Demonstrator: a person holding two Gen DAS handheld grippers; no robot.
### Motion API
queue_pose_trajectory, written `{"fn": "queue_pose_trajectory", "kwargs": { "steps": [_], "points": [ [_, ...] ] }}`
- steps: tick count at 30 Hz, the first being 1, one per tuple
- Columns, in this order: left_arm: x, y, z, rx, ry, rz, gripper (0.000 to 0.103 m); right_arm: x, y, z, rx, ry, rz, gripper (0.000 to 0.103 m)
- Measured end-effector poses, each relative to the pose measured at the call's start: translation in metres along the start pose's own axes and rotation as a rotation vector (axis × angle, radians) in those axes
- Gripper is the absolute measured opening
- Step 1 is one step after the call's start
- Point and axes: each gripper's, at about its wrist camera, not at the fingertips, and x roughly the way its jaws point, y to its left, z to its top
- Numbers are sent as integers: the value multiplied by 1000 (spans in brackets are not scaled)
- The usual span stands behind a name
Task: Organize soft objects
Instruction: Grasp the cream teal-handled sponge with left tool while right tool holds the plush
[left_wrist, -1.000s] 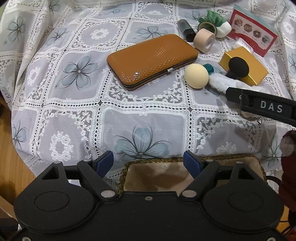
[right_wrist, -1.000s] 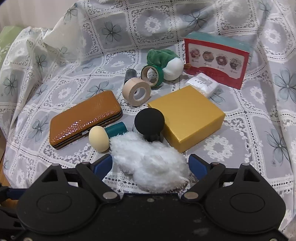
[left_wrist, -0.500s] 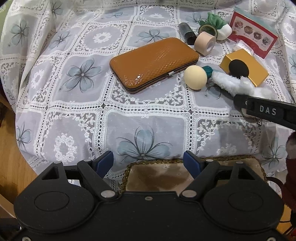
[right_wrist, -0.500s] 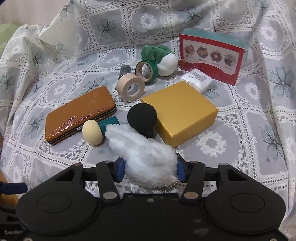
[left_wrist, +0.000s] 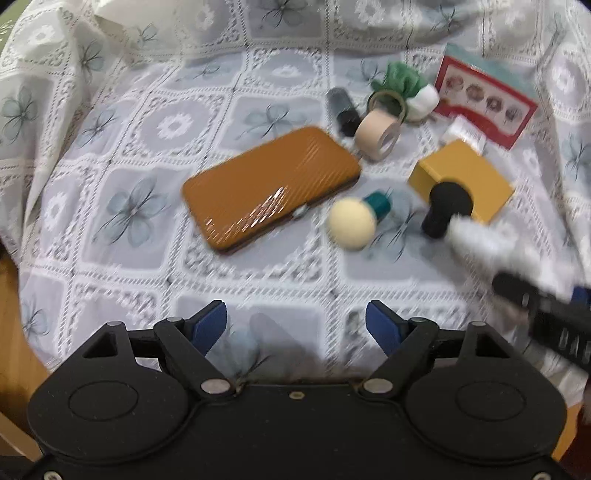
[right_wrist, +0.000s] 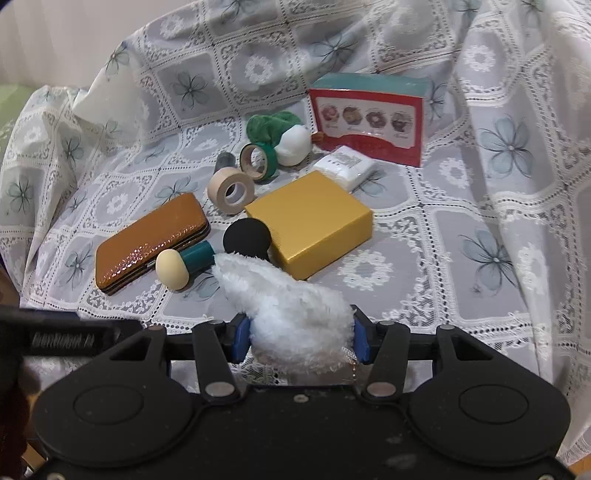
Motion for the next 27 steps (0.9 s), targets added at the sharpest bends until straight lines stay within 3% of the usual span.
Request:
{"fn": "queue_pose_trajectory", "kwargs": {
  "steps": [8,21,27],
  "points": [
    [13,-17,30,-158,-18,-43,79,1,-6,-3,16,-16,22,52],
    [39,-21,57,-375,3,20,79,-19,-20,-4,40,-90,84,52],
    [50,-31,61,-396,7,51,79,-17,-24,-8,54,-82,88,52]
  ]
}}
